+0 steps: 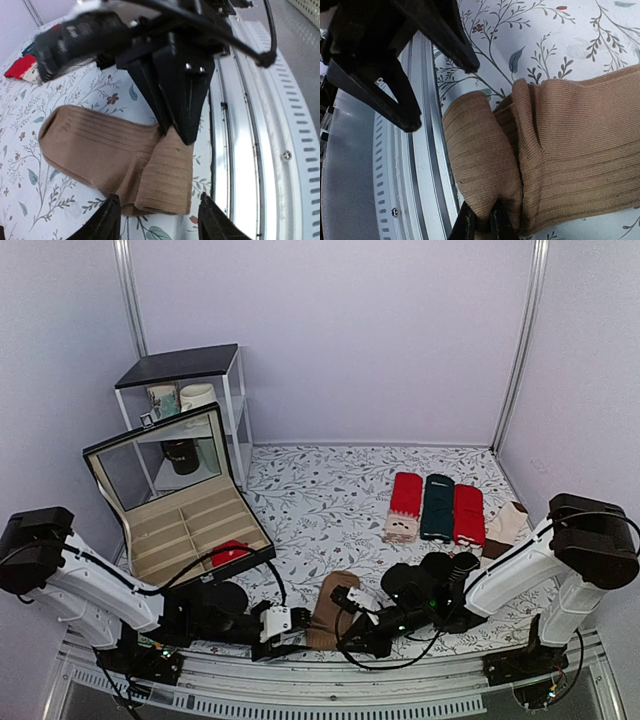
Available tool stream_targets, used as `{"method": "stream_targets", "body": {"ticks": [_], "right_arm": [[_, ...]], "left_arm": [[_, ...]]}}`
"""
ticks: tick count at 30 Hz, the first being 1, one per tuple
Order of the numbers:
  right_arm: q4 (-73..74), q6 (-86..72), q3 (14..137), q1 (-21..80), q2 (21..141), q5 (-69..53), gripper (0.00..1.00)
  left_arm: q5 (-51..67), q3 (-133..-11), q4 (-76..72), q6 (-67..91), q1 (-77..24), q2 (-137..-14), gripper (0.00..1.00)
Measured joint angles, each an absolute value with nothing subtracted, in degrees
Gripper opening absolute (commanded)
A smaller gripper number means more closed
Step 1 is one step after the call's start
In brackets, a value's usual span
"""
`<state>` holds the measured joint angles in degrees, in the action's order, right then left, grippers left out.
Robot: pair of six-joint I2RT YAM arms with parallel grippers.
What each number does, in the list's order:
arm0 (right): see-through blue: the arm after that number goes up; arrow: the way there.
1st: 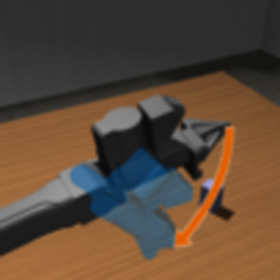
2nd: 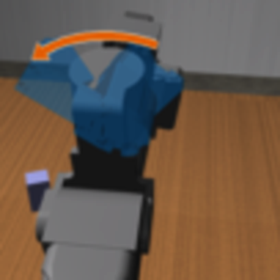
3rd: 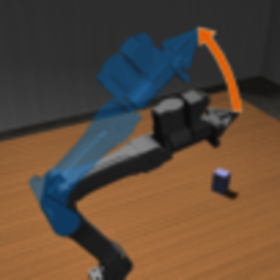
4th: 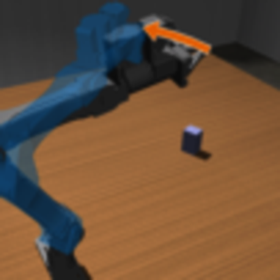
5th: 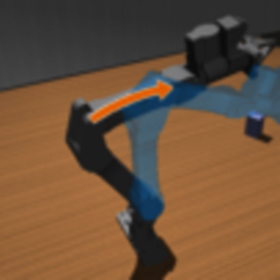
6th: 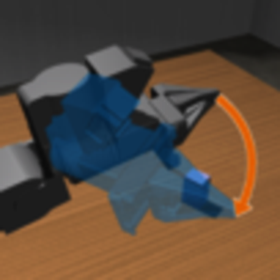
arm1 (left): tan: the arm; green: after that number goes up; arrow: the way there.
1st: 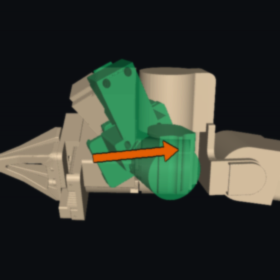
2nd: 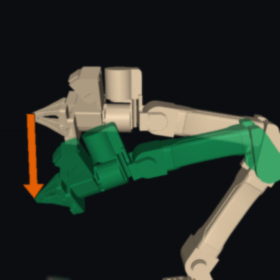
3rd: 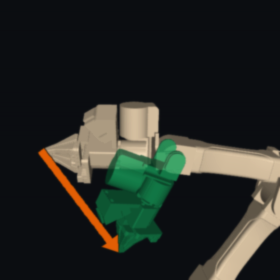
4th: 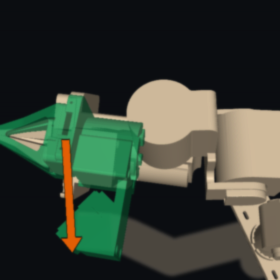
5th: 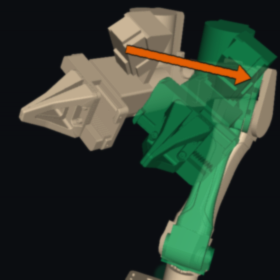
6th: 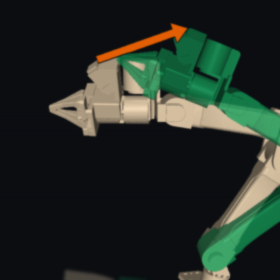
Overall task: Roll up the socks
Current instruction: Roll a pair of socks at the corner of the board.
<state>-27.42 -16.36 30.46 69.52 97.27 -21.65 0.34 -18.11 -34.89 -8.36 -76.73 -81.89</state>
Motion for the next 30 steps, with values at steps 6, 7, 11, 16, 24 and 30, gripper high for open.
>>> {"method": "stream_targets", "body": {"ticks": [6, 7, 11, 16, 24, 30], "right_arm": [[-24.64, -18.55, 33.54, 67.4, 100.12, -27.86, 0.03], [-24.38, -18.87, 34.02, 67.02, 100.62, -28.99, 0.03], [-23.77, -19.55, 34.98, 66.24, 101.58, -31.38, 0.03], [-23.75, -20.38, 35.14, 65.41, 102.0, -33.08, 0.03], [-23.57, -21.47, 35.31, 63.92, 102.56, -35.75, 0.03], [-23.44, -21.69, 35.7, 63.29, 103.28, -37.67, 0.05]], "left_arm": [[-0.69, -18.61, -35.4, -11.31, -77.65, -86.63, 0.54], [-0.75, -18.85, -35.79, -11.75, -77.67, -87.11, 0.54], [-0.82, -20.25, -37.1, -12.93, -77.87, -89.17, 0.55], [-0.8, -21.5, -37.85, -13.74, -78.3, -91.9, 0.54], [-2.2, -21.74, -37.8, -12.19, -79.4, -94.17, 0.39], [-3.25, -22.55, -37.23, -10.72, -79.61, -95.02, 0.0]]}}
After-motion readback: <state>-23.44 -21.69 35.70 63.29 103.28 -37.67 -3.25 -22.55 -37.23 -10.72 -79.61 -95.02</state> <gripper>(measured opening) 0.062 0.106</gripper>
